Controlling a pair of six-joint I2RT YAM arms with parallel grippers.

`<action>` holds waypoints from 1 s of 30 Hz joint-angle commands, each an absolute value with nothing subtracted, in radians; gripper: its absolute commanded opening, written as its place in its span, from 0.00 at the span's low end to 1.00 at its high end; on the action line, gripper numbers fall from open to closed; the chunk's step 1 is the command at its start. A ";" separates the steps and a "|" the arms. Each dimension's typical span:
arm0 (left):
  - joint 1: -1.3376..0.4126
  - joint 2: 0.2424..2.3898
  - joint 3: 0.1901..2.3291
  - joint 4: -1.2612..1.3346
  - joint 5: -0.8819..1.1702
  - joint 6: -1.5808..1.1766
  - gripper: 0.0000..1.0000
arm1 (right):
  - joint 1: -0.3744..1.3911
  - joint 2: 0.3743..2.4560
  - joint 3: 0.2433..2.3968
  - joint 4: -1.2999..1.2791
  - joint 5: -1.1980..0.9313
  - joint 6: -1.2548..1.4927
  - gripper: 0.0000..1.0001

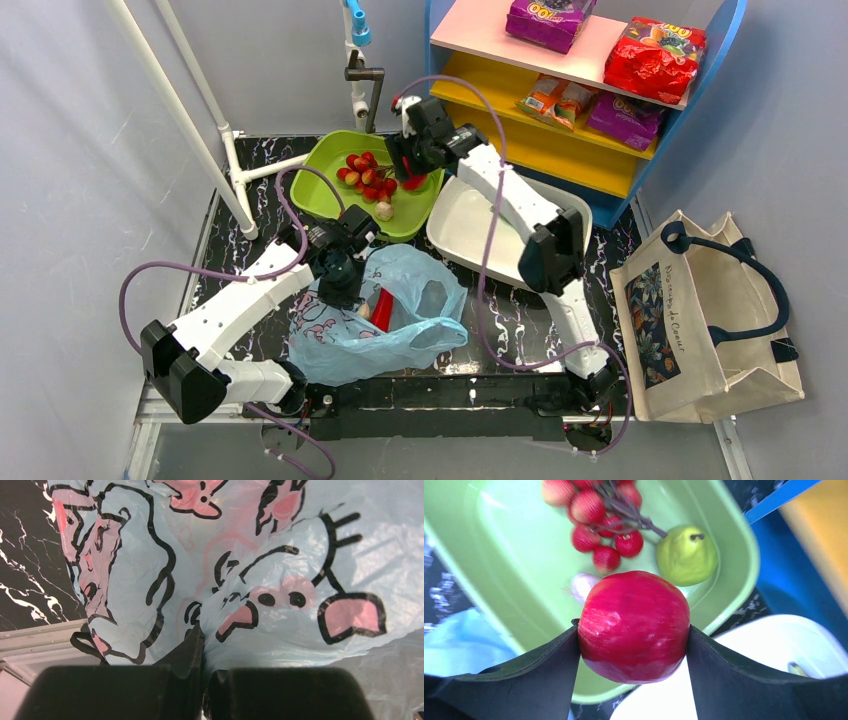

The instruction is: Place the food into the grocery bag and tie it

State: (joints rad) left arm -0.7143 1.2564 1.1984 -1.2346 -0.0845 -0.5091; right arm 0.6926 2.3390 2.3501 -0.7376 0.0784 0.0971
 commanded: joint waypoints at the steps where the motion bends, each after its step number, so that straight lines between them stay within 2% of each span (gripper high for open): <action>1: -0.707 1.259 1.284 -1.255 -0.090 -0.491 0.00 | 0.703 2.098 2.334 -0.698 0.100 0.136 0.54; 11: -0.707 1.372 1.469 -1.243 -0.097 -0.415 0.00 | 0.702 1.729 2.036 -0.751 0.131 0.248 0.52; 20: -0.706 1.436 1.542 -1.182 -0.061 -0.428 0.00 | 0.704 1.356 1.670 -0.749 0.138 0.386 0.50; 30: -0.706 1.468 1.587 -1.154 -0.024 -0.472 0.00 | 0.735 1.039 1.345 -0.610 -0.142 0.521 0.50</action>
